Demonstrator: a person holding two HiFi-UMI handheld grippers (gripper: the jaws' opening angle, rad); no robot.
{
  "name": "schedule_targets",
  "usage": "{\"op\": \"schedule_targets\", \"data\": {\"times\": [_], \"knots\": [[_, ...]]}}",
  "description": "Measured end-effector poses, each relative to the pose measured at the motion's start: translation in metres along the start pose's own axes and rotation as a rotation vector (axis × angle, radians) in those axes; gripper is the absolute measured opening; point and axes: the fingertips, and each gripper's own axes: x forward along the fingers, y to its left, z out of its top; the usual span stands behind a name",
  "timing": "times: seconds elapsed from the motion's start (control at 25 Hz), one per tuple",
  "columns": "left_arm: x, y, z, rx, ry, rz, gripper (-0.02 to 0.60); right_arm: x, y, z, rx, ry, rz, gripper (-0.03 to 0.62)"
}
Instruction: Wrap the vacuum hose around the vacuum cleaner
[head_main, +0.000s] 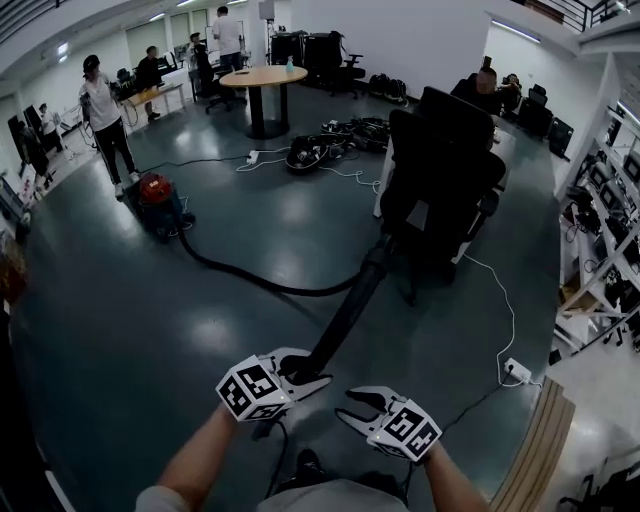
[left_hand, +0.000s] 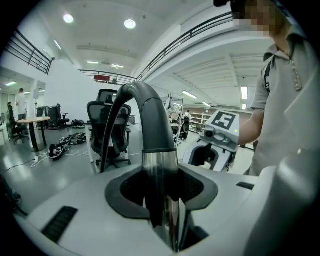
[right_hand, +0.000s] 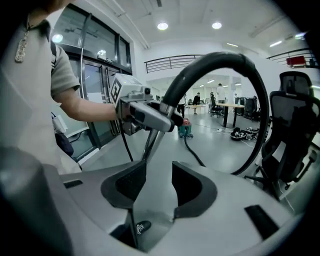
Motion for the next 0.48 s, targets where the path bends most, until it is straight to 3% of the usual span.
{"op": "schedule_targets", "data": {"times": [0.32, 0.48], "knots": [[-0.018, 0.063, 0.040, -0.038, -0.107, 0.077, 0.158, 0.083, -0.023, 0.037, 0.064, -0.043, 0.058, 0.151], [-0.014, 0.093, 0.054, -0.039, -0.125, 0.149, 0.158, 0.106, -0.045, 0.054, 0.077, -0.084, 0.128, 0.203]]}}
